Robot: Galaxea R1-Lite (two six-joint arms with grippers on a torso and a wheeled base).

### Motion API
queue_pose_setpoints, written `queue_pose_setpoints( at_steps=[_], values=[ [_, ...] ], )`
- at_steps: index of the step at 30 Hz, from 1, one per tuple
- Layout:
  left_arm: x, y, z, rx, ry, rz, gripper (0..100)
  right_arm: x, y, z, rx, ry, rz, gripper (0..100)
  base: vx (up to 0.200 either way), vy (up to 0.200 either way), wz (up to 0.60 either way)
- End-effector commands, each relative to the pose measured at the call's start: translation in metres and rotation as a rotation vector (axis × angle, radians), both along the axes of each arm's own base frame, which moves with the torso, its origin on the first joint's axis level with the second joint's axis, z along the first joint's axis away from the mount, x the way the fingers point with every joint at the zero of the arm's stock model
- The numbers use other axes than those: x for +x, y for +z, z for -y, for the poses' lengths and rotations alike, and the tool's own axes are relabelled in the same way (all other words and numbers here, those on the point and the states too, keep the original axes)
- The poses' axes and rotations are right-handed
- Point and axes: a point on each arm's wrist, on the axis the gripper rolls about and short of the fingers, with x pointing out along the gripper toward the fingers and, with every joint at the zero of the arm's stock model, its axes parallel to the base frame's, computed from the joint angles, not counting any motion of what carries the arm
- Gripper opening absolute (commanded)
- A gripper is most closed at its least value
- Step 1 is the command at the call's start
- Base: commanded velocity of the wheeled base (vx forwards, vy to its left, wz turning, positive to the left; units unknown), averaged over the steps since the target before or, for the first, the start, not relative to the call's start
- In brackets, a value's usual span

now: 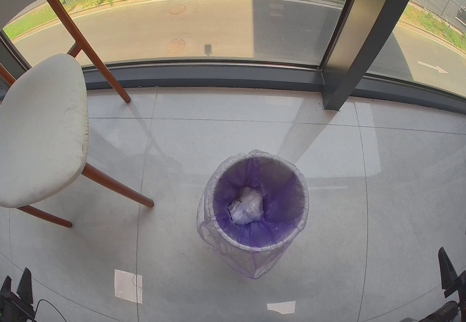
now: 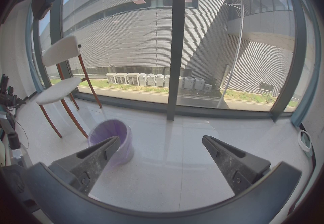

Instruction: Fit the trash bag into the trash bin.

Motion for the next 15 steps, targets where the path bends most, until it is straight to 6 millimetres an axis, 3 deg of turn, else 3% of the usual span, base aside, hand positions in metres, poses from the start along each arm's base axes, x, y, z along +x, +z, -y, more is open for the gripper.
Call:
queue_pose_setpoints(
  at_steps=[1, 9, 15],
  values=[
    [-0.002, -0.011, 0.008, 0.142, -0.299, 0.017, 100, -0.007, -0.034, 0.002, 0.069, -0.134, -0.104, 100, 0.0, 0.0, 0.0],
    [-0.001, -0.013, 0.018, 0.455, -0.804, 0.059, 100, -0.007, -0.034, 0.002, 0.064, -0.13, -0.103, 100, 0.0, 0.0, 0.0],
    [0.002, -0.014, 0.017, 0.419, -0.742, 0.071, 100, -0.007, -0.033, 0.001, 0.021, -0.084, -0.098, 100, 0.0, 0.0, 0.0]
  ],
)
